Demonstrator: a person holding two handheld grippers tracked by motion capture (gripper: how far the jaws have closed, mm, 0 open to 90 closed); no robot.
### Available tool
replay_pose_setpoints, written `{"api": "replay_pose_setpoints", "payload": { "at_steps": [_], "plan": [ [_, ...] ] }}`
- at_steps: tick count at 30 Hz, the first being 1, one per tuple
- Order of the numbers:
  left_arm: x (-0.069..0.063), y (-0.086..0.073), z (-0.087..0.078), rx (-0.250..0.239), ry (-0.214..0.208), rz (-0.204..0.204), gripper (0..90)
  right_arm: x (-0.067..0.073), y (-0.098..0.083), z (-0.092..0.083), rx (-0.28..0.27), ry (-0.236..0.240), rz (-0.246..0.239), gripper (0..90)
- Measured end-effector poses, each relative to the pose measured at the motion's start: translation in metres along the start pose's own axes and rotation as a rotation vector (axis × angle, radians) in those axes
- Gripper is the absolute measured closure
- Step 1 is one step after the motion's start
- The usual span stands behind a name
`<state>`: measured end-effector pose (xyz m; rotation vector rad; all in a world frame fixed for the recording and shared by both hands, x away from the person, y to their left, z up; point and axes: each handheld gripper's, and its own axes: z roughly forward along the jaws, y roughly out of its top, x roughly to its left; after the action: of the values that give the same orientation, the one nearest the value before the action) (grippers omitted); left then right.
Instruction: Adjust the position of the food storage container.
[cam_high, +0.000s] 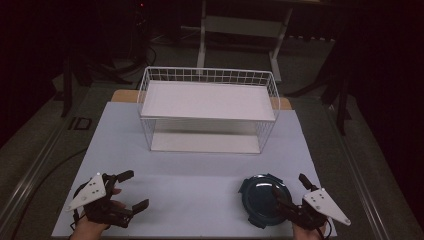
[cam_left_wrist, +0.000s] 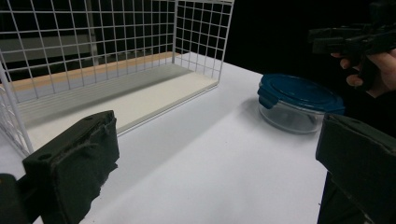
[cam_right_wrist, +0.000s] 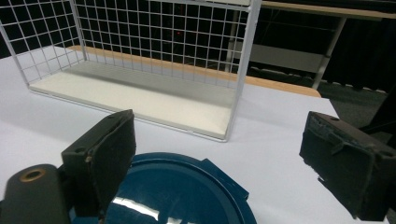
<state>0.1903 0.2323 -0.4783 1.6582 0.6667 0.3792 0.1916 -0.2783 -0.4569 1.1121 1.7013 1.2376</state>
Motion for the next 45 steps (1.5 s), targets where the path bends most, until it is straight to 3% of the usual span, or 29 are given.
{"api": "replay_pose_setpoints", "payload": {
  "at_steps": [7, 11, 12, 14, 19, 21, 22, 26, 28, 30, 31, 32, 33, 34, 41, 45],
  "plan": [
    [0.0, 0.001, -0.002, -0.006, 0.009, 0.002, 0.0, 0.002, 0.008, -0.007, -0.022, 0.008, -0.001, 10.4],
    [0.0, 0.001, -0.002, -0.008, 0.014, 0.002, 0.0, 0.002, 0.015, -0.006, 0.0, 0.046, 0.0, 10.4],
    [0.0, 0.001, -0.002, -0.013, 0.015, -0.002, 0.0, 0.001, 0.018, -0.005, 0.024, 0.066, 0.021, 10.4],
    [0.0, 0.001, -0.003, -0.019, 0.015, -0.005, 0.0, -0.001, 0.021, -0.005, 0.042, 0.118, 0.015, 10.5],
    [0.001, 0.001, -0.002, -0.019, 0.016, -0.007, 0.0, -0.001, 0.027, -0.011, 0.032, 0.141, -0.016, 10.5],
    [0.001, 0.002, -0.002, -0.018, 0.016, -0.007, 0.0, -0.002, 0.027, -0.015, 0.039, 0.155, -0.02, 15.3],
    [0.001, 0.002, -0.002, -0.017, 0.015, -0.004, 0.0, -0.005, 0.026, -0.017, 0.075, 0.193, -0.012, 21.2],
    [0.0, 0.002, -0.002, -0.014, 0.009, -0.003, 0.0, -0.01, 0.019, -0.022, 0.133, 0.236, 0.0, 28.5],
    [0.0, 0.002, -0.001, -0.013, 0.008, -0.005, 0.0, -0.009, 0.014, -0.026, 0.15, 0.213, -0.019, 38.1],
    [0.001, 0.002, -0.001, -0.009, 0.007, -0.006, 0.0, -0.01, 0.009, -0.027, 0.189, 0.236, -0.017, 47.3],
    [0.001, 0.002, -0.001, -0.009, 0.007, -0.006, 0.0, -0.01, 0.009, -0.027, 0.189, 0.236, -0.017, 47.3],
    [0.001, 0.002, 0.0, -0.007, 0.007, -0.005, 0.0, -0.01, 0.003, -0.029, 0.221, 0.246, -0.021, 56.1],
    [0.001, 0.002, 0.0, -0.007, 0.007, -0.005, 0.0, -0.01, 0.003, -0.029, 0.221, 0.246, -0.021, 56.1],
    [0.001, 0.001, 0.0, -0.005, 0.006, -0.004, 0.0, -0.012, -0.004, -0.031, 0.254, 0.269, -0.027, 62.8],
    [0.001, 0.001, 0.001, -0.001, 0.005, -0.001, 0.0, -0.02, -0.019, -0.036, 0.333, 0.311, -0.008, 75.4],
    [0.001, 0.001, 0.001, 0.001, 0.005, 0.0, 0.0, -0.026, -0.027, -0.044, 0.387, 0.328, -0.028, 85.0]
  ]
}}
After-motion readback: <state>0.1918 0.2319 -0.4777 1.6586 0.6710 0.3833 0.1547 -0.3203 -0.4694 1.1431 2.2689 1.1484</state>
